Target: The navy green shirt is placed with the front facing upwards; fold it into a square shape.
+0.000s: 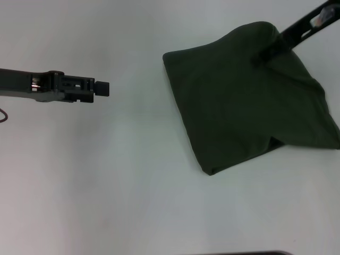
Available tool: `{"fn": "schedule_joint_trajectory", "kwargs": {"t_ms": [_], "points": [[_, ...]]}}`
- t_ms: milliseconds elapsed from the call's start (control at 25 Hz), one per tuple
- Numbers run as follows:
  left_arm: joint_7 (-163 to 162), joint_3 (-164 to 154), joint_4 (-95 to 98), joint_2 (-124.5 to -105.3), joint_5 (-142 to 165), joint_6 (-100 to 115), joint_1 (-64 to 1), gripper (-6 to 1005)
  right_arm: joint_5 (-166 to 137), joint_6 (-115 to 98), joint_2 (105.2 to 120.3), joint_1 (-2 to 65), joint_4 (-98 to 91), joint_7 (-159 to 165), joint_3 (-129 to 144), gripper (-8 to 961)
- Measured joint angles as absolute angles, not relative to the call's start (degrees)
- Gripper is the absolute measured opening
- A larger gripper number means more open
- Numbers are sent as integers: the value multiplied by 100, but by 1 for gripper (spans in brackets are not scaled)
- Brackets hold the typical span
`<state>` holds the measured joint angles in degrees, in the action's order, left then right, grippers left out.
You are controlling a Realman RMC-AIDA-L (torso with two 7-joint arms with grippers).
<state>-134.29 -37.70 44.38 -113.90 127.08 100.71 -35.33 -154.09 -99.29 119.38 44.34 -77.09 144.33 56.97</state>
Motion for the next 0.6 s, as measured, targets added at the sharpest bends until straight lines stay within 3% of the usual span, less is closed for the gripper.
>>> {"fn": "schedule_joint_trajectory", "kwargs": {"t_ms": [600], "points": [[-13388, -3770, 4439, -11434, 12709, 10092, -3524, 784, -15244, -9348, 11939, 4421, -6353, 14226, 5805, 930]]}}
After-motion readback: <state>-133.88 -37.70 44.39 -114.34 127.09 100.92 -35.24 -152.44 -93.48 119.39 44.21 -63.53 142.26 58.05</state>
